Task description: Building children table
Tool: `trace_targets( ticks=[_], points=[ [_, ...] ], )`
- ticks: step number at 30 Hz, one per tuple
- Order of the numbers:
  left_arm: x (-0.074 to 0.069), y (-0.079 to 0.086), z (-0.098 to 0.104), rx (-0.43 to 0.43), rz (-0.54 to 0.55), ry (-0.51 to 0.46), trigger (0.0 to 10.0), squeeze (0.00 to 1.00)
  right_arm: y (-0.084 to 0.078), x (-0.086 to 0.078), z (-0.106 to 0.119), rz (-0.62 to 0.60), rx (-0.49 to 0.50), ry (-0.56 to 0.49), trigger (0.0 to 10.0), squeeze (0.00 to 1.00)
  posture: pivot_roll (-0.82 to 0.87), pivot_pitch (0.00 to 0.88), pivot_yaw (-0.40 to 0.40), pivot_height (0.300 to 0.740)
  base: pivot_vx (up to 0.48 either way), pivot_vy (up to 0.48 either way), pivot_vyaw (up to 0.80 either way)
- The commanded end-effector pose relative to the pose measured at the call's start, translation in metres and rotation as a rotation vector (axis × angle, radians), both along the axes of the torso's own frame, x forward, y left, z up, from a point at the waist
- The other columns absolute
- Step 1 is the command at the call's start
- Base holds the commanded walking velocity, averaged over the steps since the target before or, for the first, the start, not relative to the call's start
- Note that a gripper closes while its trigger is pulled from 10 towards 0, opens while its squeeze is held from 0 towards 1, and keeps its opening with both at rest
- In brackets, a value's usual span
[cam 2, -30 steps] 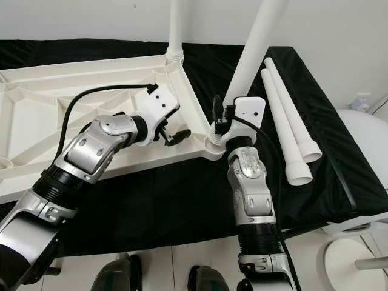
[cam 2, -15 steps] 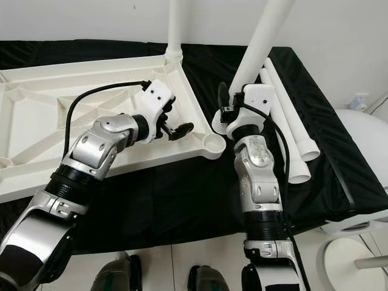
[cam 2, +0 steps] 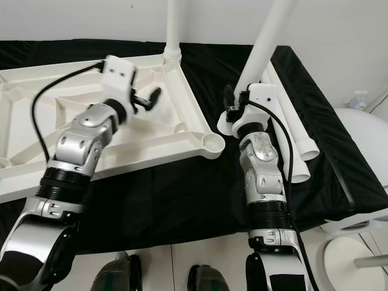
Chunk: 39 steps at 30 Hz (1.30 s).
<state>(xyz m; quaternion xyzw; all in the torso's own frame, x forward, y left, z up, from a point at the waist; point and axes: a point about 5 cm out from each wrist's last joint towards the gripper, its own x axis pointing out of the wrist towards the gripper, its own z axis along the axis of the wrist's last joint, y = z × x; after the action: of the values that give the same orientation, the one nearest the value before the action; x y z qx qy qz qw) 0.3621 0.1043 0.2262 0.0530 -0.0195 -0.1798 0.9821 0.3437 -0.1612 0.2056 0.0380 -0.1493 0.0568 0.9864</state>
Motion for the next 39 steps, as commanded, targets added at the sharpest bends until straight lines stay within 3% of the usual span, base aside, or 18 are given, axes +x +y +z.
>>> trace_targets(
  ticks=[1,3,8,11,15,18,21,27,29,36,39],
  points=[
    [-0.002,0.001,-0.003,-0.013,0.017,0.003,10.0,0.0,-0.003,0.001,0.002,0.001,-0.005,-0.016,10.0,0.0,0.03,0.082,-0.061,0.74,0.0,0.0,0.0],
    [-0.006,0.009,-0.015,-0.11,0.048,0.041,10.0,0.0,0.0,-0.001,-0.006,0.036,0.001,-0.007,10.0,0.0,0.03,0.077,-0.063,0.74,0.0,0.0,0.0],
    [-0.009,0.014,-0.021,-0.128,0.082,0.029,10.0,0.0,0.002,-0.002,-0.006,0.05,0.014,-0.017,10.0,0.0,0.03,0.077,-0.069,0.74,0.0,0.0,0.0],
    [-0.009,0.017,-0.031,-0.121,0.197,0.002,10.0,0.0,0.002,0.0,-0.003,0.07,0.03,-0.037,10.0,0.0,0.03,0.085,-0.078,0.74,0.0,0.0,0.0],
    [-0.009,0.018,-0.029,-0.135,0.218,-0.024,10.0,0.0,0.003,0.001,-0.002,0.073,0.024,-0.041,10.0,0.0,0.02,0.09,-0.083,0.74,0.0,0.0,0.0],
    [-0.009,0.022,-0.016,-0.116,0.22,-0.102,10.0,0.0,0.002,0.001,0.0,0.089,0.01,-0.048,10.0,0.0,0.02,0.101,-0.082,0.74,0.0,0.0,0.0],
    [-0.008,0.025,-0.012,-0.164,0.213,-0.063,10.0,0.0,-0.002,0.0,0.001,0.092,0.009,-0.046,10.0,0.0,0.02,0.103,-0.086,0.74,0.0,0.0,0.0],
    [-0.019,0.031,-0.017,-0.186,0.206,-0.081,10.0,0.0,0.0,-0.011,-0.002,0.095,-0.014,-0.06,10.0,0.0,0.02,0.088,-0.074,0.74,0.0,0.0,0.0],
    [-0.028,0.036,-0.021,-0.197,0.26,-0.117,10.0,0.0,0.004,-0.02,-0.008,0.106,-0.028,-0.071,10.0,0.0,0.03,0.077,-0.073,0.74,0.0,0.0,0.0],
    [-0.035,0.031,-0.02,-0.18,0.269,-0.157,10.0,0.0,0.006,-0.024,-0.009,0.088,0.005,-0.08,10.0,0.0,0.04,0.076,-0.074,0.74,0.0,0.0,0.0],
    [-0.044,0.023,-0.021,-0.187,0.261,-0.186,10.0,0.0,0.009,-0.026,-0.01,0.083,0.038,-0.079,10.0,0.0,0.04,0.071,-0.071,0.74,0.0,0.0,0.0]
  ],
)
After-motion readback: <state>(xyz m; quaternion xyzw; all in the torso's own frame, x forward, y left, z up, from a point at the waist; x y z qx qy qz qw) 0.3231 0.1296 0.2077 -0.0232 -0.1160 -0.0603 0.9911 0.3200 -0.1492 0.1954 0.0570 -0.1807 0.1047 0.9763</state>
